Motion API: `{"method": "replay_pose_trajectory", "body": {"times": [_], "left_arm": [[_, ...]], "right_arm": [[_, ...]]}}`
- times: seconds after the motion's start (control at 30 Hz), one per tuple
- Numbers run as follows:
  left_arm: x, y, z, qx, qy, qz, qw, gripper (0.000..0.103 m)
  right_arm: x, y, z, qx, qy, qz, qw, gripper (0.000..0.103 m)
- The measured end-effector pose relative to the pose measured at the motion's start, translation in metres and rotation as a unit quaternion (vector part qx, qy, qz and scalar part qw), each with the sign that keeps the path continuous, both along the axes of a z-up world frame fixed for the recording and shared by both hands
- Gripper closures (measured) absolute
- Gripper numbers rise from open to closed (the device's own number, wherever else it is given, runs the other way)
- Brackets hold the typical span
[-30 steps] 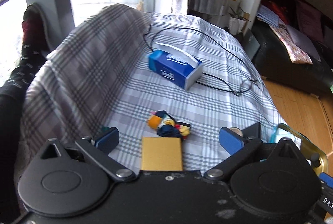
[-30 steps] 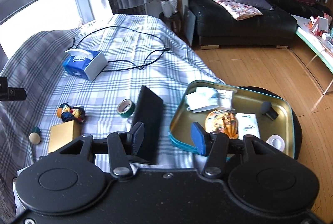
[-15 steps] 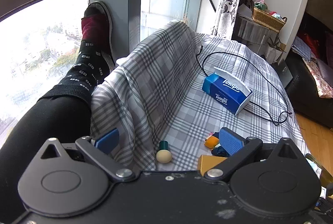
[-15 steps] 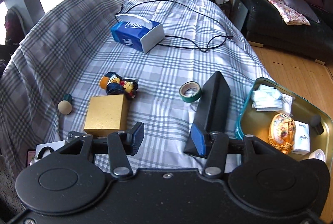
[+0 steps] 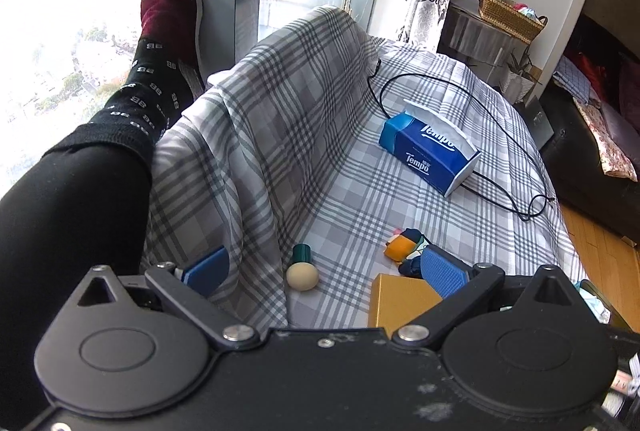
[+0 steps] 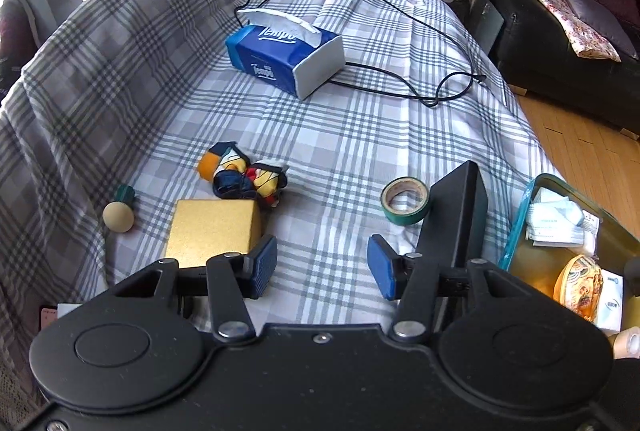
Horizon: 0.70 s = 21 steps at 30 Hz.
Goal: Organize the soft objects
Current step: 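Lower the right tool toward the green tape roll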
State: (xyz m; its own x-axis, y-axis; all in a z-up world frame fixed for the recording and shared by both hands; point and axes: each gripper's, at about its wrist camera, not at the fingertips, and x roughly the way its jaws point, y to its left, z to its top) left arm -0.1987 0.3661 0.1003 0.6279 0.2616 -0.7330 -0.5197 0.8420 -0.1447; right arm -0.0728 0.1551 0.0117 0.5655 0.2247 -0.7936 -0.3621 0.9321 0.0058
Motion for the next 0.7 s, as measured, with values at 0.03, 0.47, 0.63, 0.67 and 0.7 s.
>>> {"method": "replay_pose_trajectory", "body": {"times": [0.03, 0.47, 0.63, 0.67, 0.7], "left_arm": [[0.002, -0.001, -0.003, -0.003, 0.003, -0.001, 1.0000, 0.001], [0.016, -0.006, -0.034, -0.040, 0.037, -0.028, 0.9981, 0.001], [0.019, -0.003, -0.043, -0.047, 0.051, -0.021, 0.9974, 0.001], [0.021, -0.003, -0.044, -0.048, 0.052, -0.021, 0.9972, 0.001], [0.022, -0.003, -0.045, -0.049, 0.054, -0.022, 0.9971, 0.001]], "right_arm": [[0.006, -0.001, 0.000, -0.006, -0.003, -0.006, 1.000, 0.052], [0.078, 0.010, -0.032, -0.113, -0.019, 0.041, 0.993, 0.053], [0.082, 0.014, -0.051, -0.147, -0.008, 0.090, 0.985, 0.053], [0.083, 0.015, -0.055, -0.154, -0.007, 0.097, 0.983, 0.053], [0.084, 0.015, -0.059, -0.159, -0.005, 0.100, 0.982, 0.053]]}}
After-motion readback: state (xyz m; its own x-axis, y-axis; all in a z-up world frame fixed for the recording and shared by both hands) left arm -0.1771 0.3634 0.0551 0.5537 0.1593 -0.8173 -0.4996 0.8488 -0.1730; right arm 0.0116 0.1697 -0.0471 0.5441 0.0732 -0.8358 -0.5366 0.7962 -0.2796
